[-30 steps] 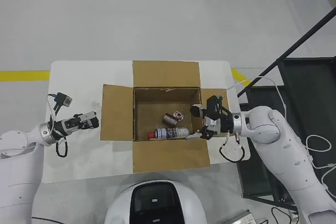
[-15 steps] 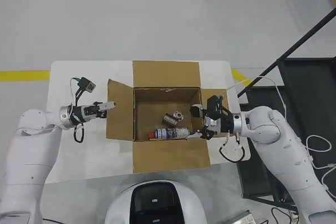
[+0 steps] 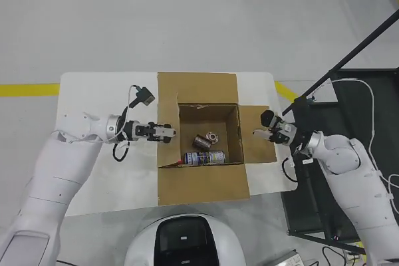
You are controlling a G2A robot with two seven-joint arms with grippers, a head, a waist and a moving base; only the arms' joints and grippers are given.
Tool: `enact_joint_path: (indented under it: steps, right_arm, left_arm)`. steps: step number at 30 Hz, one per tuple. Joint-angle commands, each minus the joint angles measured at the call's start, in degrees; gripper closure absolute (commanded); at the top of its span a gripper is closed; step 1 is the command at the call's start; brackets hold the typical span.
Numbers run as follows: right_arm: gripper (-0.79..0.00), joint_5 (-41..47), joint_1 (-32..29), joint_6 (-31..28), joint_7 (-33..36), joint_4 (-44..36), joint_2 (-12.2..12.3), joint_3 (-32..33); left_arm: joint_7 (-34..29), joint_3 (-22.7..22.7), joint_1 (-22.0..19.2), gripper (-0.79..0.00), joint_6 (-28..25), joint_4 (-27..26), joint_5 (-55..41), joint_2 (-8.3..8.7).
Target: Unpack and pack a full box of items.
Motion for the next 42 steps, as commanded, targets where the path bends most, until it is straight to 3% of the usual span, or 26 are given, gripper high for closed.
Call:
enact_joint_path:
  steps: [1, 8, 16, 21, 26, 29, 36, 42]
  right_arm:
    - [-0.785, 2.4, -1.0, 1.0, 0.9, 1.9, 0.3, 1.9]
    - [-0.785, 6.5, -0.8, 3.4, 2.0, 10.7, 0.3, 1.6]
    - [-0.785, 8.6, 4.9, 1.9, 2.9, 22.7, -1.2, -5.8]
    - [-0.785, 13.5, 6.6, -2.1, 4.8, 25.4, -2.0, -8.7]
    - [-0.785, 25.1, 5.9, -7.9, 10.9, 22.3, -1.9, -9.1]
    - [-0.785, 26.0, 5.0, -7.8, 12.4, 16.8, -1.0, -8.1]
    - [-0.785, 19.1, 4.8, -5.6, 14.7, 3.9, 0.6, -9.4]
    - [-0.785, 15.1, 10.9, -3.3, 16.6, 4.1, -0.5, -17.8]
  left_arm:
    - [0.4, 2.8, -0.8, -0.785, -0.5, 0.8, 0.7, -0.73]
    - [2.4, 7.6, -1.9, -0.785, -2.5, 3.0, 3.7, -2.13]
    - [6.2, 7.9, -0.6, -0.785, -4.8, 0.6, 11.0, -1.69]
    - [7.2, 7.2, 0.6, -0.785, -4.0, -1.4, 12.6, -1.16]
    - [8.7, 6.5, 0.8, -0.785, -3.2, -1.6, 14.0, -0.81]
    - [9.5, 5.9, 0.6, -0.785, -3.0, -1.2, 14.1, -0.65]
    - [10.1, 4.5, 0.1, -0.785, -3.0, -0.4, 13.9, -0.22]
    - [10.1, 2.6, 0.4, -0.785, -2.9, -0.4, 14.0, 0.49]
